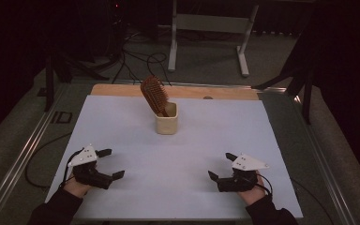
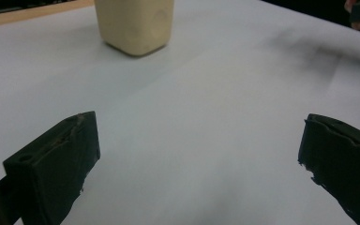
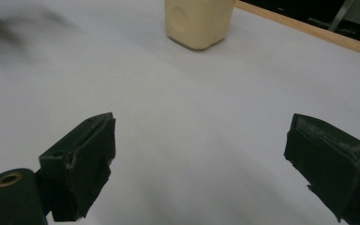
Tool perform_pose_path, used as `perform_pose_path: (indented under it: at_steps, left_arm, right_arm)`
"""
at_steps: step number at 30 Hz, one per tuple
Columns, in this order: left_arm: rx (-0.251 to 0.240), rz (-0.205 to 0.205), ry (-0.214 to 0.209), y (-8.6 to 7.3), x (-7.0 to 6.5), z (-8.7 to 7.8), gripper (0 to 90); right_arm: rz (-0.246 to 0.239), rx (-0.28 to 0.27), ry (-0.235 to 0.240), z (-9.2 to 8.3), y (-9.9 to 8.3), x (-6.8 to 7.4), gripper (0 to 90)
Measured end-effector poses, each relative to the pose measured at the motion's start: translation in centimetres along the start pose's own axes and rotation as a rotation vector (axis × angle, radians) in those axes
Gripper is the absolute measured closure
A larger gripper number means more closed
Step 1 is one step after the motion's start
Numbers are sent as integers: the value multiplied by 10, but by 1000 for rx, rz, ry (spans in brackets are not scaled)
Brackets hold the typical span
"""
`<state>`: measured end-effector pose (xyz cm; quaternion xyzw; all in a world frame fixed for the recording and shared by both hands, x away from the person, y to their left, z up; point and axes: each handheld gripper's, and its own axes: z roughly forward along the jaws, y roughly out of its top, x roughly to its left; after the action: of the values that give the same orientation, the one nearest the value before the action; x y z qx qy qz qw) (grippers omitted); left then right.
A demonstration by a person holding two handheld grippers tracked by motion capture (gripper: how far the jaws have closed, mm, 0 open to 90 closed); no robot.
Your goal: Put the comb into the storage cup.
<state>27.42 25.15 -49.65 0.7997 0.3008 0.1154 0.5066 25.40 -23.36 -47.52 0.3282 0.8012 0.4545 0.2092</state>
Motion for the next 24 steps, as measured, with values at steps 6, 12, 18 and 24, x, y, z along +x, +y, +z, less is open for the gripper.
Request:
perform_pose_path:
  at_steps: [6,12,18,24]
  left_arm:
    - [-4,-21,25,-8,4,-8,0]
    - [21,-17,46,-15,3,-11,0]
    - [45,-8,59,-16,3,-8,0]
    - [46,-11,53,-17,3,-6,0]
  right_arm:
    - [-1,-1,3,1,-1,-1,90]
    - [4,5,2,1,-3,-1,89]
    - [-1,6,0,1,-4,-1,90]
    - [0,5,-1,1,-5,-2,90]
